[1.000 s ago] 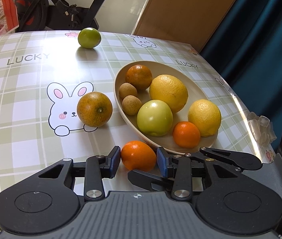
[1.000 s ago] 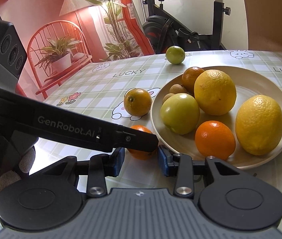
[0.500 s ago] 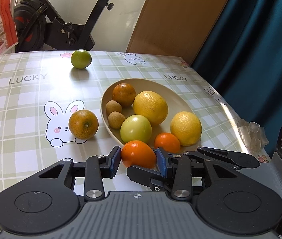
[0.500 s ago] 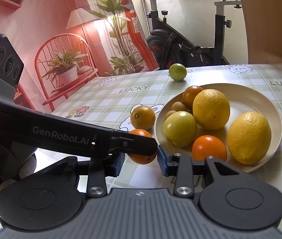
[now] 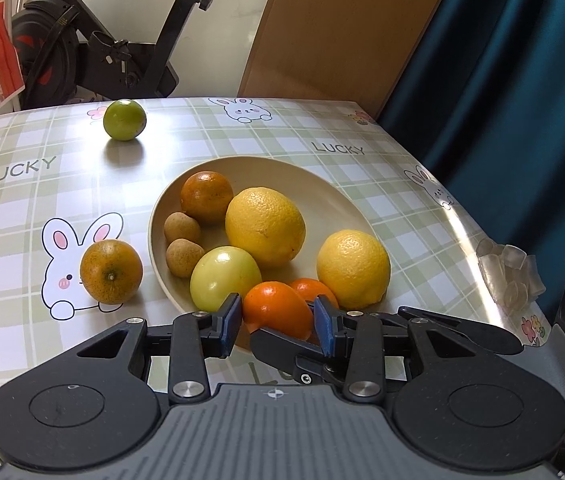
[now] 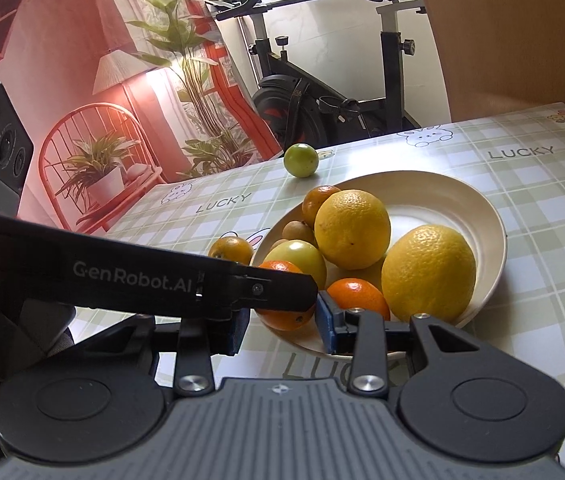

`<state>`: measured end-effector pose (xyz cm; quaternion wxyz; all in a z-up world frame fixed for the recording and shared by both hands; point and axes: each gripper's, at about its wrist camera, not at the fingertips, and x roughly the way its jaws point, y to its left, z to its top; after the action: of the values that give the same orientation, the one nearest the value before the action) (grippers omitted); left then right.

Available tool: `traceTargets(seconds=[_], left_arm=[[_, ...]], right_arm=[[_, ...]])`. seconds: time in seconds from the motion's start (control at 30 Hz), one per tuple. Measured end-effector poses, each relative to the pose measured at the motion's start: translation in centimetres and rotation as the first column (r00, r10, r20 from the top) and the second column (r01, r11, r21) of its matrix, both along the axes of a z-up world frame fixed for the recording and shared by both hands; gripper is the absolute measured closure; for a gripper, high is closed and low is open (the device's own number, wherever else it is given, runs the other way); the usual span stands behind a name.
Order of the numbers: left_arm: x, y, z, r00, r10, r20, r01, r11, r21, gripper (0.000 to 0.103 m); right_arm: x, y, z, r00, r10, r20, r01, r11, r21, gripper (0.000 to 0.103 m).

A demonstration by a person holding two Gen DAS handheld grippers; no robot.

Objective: Organize fruits
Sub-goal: 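Lift the tangerine onto the beige plate and open both tools, then move both tools to the tangerine lying on the bunny print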

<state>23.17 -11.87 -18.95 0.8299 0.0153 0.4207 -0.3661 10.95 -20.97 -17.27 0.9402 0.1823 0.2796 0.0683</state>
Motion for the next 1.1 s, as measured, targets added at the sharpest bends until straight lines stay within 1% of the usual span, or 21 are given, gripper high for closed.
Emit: traceTargets(seconds=[0.13,0.3,0.47,0.6,0.73,0.87,1.0,1.1], left_arm=[[-0.2,-0.6,-0.1,1.000,-0.014,0.009,0.013,1.000,0.009,0.062],[-0.3,-1.3,-0.5,1.000,-0.012,0.004,0.012,1.000,0.022,0.062],[-0.5,-1.5,-0.9,1.000,-0.010,0.003,0.010,0.999,0.031,0.062],[-0.4,-1.5,-0.9,1.000,-0.007,0.000,0.007,0.999,0.031,0.062],[-1.0,-1.2,-0.6,1.000,0.006,0.021,-0.006,0.999,0.032,0.062],[-2.0,-0.4,0.2,0.998,0.030,0.046,-0.030,0.999,0.014,0.061],[-2.5,1.6,1.2,0.995,0.091,0.050,-0.090,0.995,-0.031,0.061],[-2.6,3.0,2.0,0.989,0.137,0.059,-0.135,0.990,-0.045,0.061]], right_arm=[[-0.2,-0.7,-0.3,1.000,-0.018,-0.004,0.018,1.000,0.025,0.065],[-0.4,-1.1,-0.6,0.999,-0.042,-0.014,0.042,0.999,0.026,0.065],[-0.4,-1.0,-0.9,0.998,-0.050,-0.036,0.050,0.999,0.021,0.065],[-0.4,-0.9,-0.9,0.998,-0.050,-0.035,0.051,0.999,0.016,0.065],[-0.3,-0.8,-0.8,0.998,-0.051,-0.038,0.051,0.999,-0.003,0.065],[-0.4,-0.7,-0.6,0.998,-0.055,-0.036,0.054,0.998,-0.020,0.064],[-0.7,-0.7,-0.3,0.998,-0.060,-0.027,0.060,0.998,-0.025,0.063],[-0.9,-0.7,0.2,0.998,-0.064,-0.015,0.064,0.997,-0.032,0.062]])
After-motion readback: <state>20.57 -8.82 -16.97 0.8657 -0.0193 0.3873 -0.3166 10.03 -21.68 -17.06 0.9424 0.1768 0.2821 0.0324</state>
